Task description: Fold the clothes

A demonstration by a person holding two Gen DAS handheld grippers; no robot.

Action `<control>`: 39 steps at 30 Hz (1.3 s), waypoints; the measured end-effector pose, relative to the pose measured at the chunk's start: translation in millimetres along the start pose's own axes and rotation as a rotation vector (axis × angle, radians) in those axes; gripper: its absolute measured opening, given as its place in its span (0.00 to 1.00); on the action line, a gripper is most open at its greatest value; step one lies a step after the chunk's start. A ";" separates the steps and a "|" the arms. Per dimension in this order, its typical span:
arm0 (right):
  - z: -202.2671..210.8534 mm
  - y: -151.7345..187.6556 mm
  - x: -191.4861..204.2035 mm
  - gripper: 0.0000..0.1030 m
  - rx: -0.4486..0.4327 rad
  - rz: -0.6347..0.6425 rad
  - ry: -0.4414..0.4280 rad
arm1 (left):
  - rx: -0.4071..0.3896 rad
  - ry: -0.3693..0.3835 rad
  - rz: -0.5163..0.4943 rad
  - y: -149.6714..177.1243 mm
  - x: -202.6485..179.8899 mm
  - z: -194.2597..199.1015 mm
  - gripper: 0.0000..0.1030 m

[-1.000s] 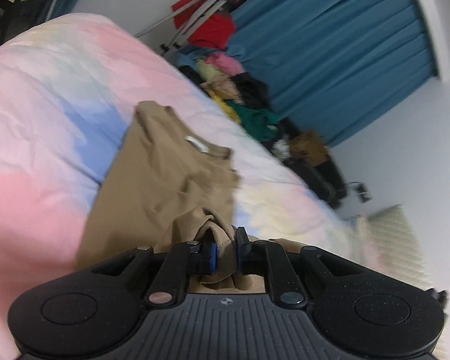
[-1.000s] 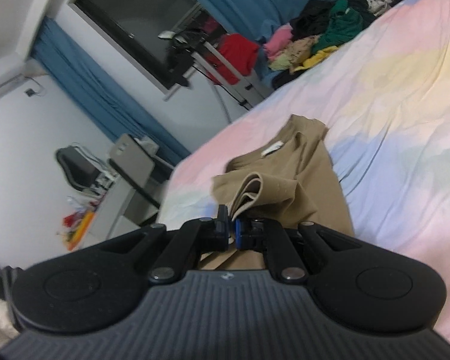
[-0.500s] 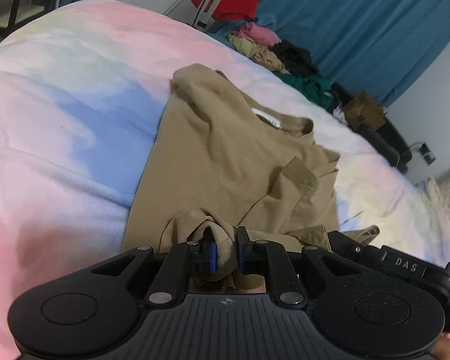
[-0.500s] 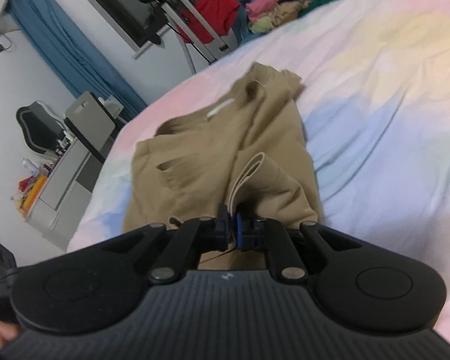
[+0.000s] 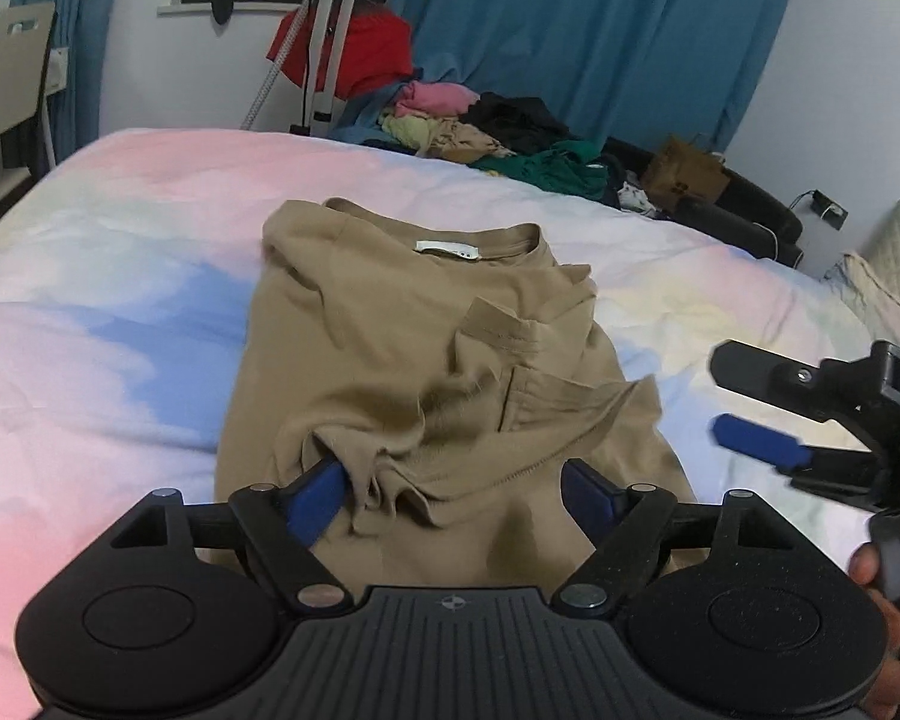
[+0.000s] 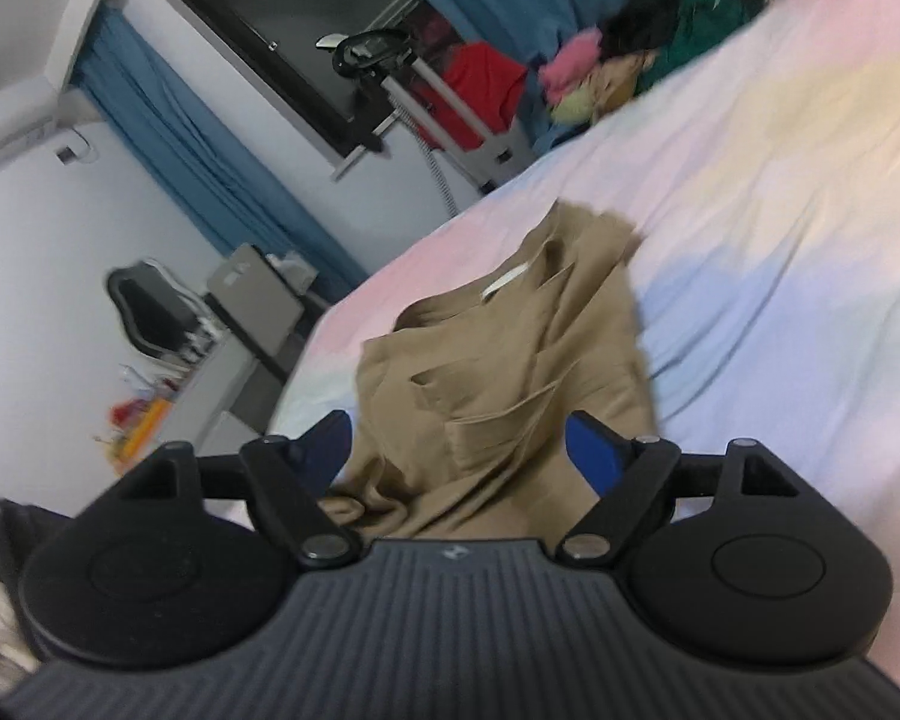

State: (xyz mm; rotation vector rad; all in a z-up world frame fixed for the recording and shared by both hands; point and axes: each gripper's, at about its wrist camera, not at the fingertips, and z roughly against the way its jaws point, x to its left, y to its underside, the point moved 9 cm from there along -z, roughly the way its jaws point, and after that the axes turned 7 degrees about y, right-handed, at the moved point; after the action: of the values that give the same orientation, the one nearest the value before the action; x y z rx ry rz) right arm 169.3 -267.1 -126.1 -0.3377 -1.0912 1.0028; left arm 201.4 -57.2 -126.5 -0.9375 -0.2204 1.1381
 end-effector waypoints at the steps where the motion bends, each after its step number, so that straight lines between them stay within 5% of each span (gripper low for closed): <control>1: 4.4 1.0 -0.4 0.79 -0.004 0.028 0.036 | -0.001 -0.016 -0.009 3.1 -0.6 3.3 0.79; 8: -2.5 28.0 -16.4 0.78 0.058 0.182 0.221 | 0.024 -0.219 -0.174 20.1 10.2 12.1 0.79; 14: -18.8 45.3 -31.0 0.77 0.106 0.216 0.303 | 0.070 -0.400 -0.180 29.1 48.4 11.8 0.79; 23: -16.1 47.5 -48.9 0.76 0.102 0.213 0.369 | 0.043 -0.463 -0.132 29.2 66.7 28.3 0.84; 31: 15.4 41.9 -31.5 0.76 0.048 0.228 0.346 | -0.010 -0.394 -0.067 31.1 39.6 77.3 0.84; 39: 52.1 38.3 6.7 0.76 -0.029 0.252 0.247 | -0.099 -0.077 0.135 58.6 -18.0 150.7 0.87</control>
State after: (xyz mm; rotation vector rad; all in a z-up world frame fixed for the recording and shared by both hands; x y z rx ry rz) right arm 105.9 -252.9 -123.8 -0.6183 -0.8529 1.1347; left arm 65.1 12.2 -71.1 -1.0083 -0.2815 1.2983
